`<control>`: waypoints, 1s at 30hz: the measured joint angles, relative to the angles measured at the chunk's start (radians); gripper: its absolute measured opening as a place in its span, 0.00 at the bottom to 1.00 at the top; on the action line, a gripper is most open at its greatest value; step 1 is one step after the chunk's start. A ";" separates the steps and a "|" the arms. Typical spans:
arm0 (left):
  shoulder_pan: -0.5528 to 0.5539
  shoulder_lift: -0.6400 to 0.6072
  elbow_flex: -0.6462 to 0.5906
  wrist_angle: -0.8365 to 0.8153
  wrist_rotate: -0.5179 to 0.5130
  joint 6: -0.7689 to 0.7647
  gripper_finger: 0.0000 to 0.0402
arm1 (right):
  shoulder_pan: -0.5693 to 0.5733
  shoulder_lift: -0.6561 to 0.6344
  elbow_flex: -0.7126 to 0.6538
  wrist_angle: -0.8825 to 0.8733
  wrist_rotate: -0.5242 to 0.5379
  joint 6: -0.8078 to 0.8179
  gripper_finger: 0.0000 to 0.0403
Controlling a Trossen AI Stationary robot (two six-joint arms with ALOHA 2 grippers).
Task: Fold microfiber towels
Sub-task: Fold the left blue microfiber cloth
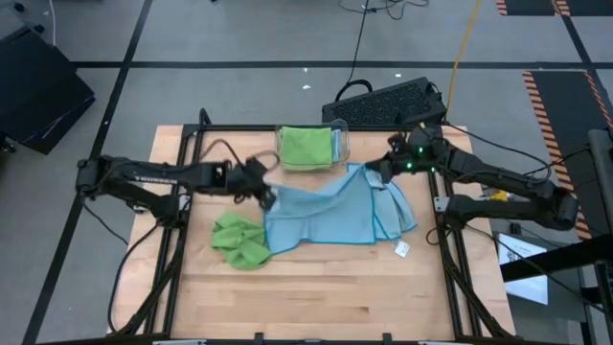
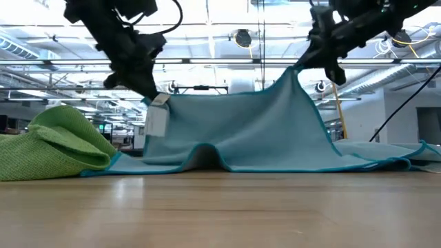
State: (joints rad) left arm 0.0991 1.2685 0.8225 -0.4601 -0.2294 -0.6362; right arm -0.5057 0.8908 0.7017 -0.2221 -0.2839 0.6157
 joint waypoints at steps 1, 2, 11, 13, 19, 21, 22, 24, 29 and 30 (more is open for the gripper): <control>0.029 -0.008 0.004 0.013 -0.013 0.012 0.02 | -0.028 0.002 0.000 -0.001 -0.001 -0.007 0.00; 0.054 -0.017 0.004 0.027 -0.009 0.028 0.01 | -0.051 0.002 0.000 -0.005 -0.003 -0.012 0.00; 0.083 -0.060 0.004 -0.006 0.099 0.094 0.01 | -0.095 -0.001 0.000 -0.042 -0.140 -0.054 0.00; 0.066 -0.065 0.004 -0.012 0.100 0.092 0.01 | -0.095 0.000 0.000 -0.088 -0.138 -0.063 0.00; 0.004 -0.055 0.004 -0.081 0.100 0.080 0.02 | -0.095 0.001 0.000 -0.235 -0.166 -0.130 0.00; -0.025 -0.051 -0.006 -0.100 0.108 0.077 0.01 | -0.095 0.001 0.000 -0.264 -0.213 -0.141 0.00; -0.038 -0.051 -0.014 -0.094 0.114 0.072 0.01 | -0.095 0.001 0.000 -0.280 -0.238 -0.145 0.00; -0.066 -0.051 -0.032 -0.075 0.121 0.037 0.02 | -0.094 0.000 -0.006 -0.297 -0.278 -0.146 0.00; -0.141 -0.051 -0.086 0.002 0.121 -0.002 0.02 | -0.052 0.000 -0.092 -0.274 -0.296 -0.086 0.00; -0.154 -0.051 -0.101 0.023 0.121 -0.009 0.01 | -0.039 0.000 -0.121 -0.244 -0.296 -0.059 0.00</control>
State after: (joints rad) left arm -0.0548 1.2171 0.7218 -0.4366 -0.1081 -0.6449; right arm -0.5443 0.8909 0.5810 -0.4656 -0.5800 0.5569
